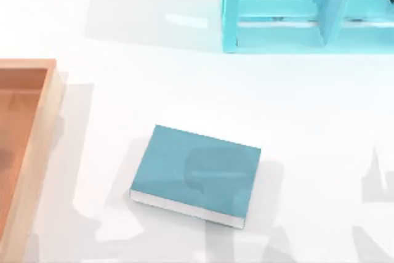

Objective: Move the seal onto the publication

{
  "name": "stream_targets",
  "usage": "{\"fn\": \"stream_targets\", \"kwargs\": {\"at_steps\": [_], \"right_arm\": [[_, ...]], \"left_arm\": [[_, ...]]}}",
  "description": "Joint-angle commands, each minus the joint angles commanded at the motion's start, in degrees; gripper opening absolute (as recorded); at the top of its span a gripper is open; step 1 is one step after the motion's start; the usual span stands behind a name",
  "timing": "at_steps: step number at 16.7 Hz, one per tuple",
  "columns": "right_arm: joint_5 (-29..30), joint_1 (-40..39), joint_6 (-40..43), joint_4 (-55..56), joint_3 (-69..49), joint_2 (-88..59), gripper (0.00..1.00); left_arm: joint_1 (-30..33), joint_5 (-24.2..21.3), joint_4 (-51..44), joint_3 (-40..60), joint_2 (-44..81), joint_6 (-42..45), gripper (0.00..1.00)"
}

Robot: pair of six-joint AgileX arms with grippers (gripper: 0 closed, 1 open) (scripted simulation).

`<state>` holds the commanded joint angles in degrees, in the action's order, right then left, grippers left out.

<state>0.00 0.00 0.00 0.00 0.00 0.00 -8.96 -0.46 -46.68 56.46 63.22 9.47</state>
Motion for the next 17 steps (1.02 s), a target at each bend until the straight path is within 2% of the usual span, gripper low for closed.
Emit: {"fn": "stream_targets", "kwargs": {"at_steps": [4,8,11,17], "right_arm": [[0.0,0.0,0.0,0.0,0.0,0.0,1.00],[0.0,0.0,0.0,0.0,0.0,0.0,1.00],[0.0,0.0,0.0,0.0,0.0,0.0,1.00],[0.0,0.0,0.0,0.0,0.0,0.0,1.00]], "left_arm": [[-2.9,0.2,-15.6,18.8,22.4,3.3,1.00],[-5.0,0.4,-26.5,32.5,37.6,5.8,1.00],[-5.9,0.5,-30.4,37.4,43.0,6.8,1.00],[-5.7,0.6,-30.5,37.5,43.5,6.8,1.00]]}}
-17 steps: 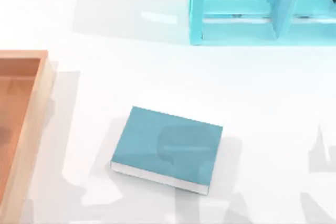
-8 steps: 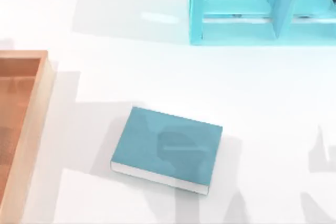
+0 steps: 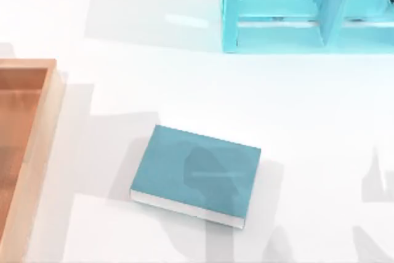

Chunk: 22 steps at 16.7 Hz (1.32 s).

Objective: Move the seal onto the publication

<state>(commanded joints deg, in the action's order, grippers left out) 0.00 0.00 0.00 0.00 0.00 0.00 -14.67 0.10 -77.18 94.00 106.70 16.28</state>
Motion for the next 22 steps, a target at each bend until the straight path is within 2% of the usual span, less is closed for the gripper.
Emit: {"fn": "stream_targets", "kwargs": {"at_steps": [3,9,15,22], "right_arm": [[0.0,0.0,0.0,0.0,0.0,0.0,1.00],[0.0,0.0,0.0,0.0,0.0,0.0,1.00],[0.0,0.0,0.0,0.0,0.0,0.0,1.00],[0.0,0.0,0.0,0.0,0.0,0.0,1.00]], "left_arm": [[-0.2,0.0,3.9,-3.6,0.8,0.0,1.00],[-0.4,0.0,19.5,-15.8,3.3,0.3,1.00],[-0.5,0.0,21.5,-17.8,3.8,0.4,1.00],[-0.5,0.0,21.5,-17.8,3.8,0.4,0.47]]}}
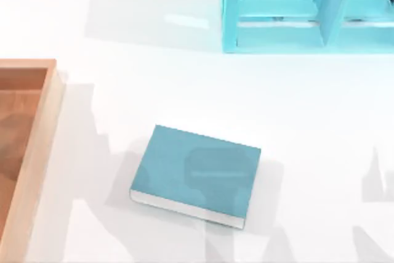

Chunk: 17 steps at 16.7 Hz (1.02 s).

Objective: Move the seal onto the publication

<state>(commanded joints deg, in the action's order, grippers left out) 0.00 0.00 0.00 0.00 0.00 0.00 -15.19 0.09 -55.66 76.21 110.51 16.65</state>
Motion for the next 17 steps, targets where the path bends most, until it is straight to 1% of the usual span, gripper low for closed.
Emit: {"fn": "stream_targets", "kwargs": {"at_steps": [6,7,14,17], "right_arm": [[0.0,0.0,0.0,0.0,0.0,0.0,1.00],[0.0,0.0,0.0,0.0,0.0,0.0,1.00],[0.0,0.0,0.0,0.0,0.0,0.0,1.00],[0.0,0.0,0.0,0.0,0.0,0.0,1.00]], "left_arm": [[0.0,0.0,0.0,0.0,0.0,0.0,0.02],[0.0,0.0,0.0,0.0,0.0,0.0,0.00],[0.0,0.0,0.0,0.0,0.0,0.0,0.00],[0.9,0.0,-0.9,0.9,-0.1,-0.6,0.00]]}}
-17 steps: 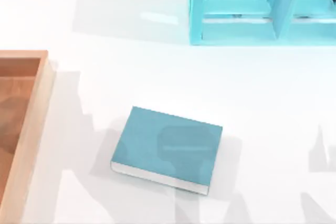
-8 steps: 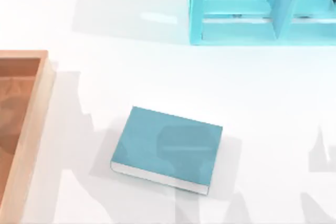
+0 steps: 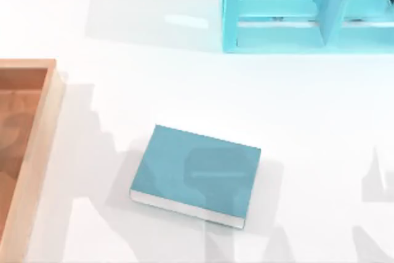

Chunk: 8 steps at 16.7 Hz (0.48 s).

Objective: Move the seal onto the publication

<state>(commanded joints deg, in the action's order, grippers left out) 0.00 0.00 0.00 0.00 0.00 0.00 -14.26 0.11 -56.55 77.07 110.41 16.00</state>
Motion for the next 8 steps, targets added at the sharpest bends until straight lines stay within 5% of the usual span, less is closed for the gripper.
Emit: {"fn": "stream_targets", "kwargs": {"at_steps": [8], "right_arm": [[0.0,0.0,0.0,0.0,0.0,0.0,1.00]], "left_arm": [[17.3,0.0,-24.2,19.8,-2.7,-17.3,0.00]]}}
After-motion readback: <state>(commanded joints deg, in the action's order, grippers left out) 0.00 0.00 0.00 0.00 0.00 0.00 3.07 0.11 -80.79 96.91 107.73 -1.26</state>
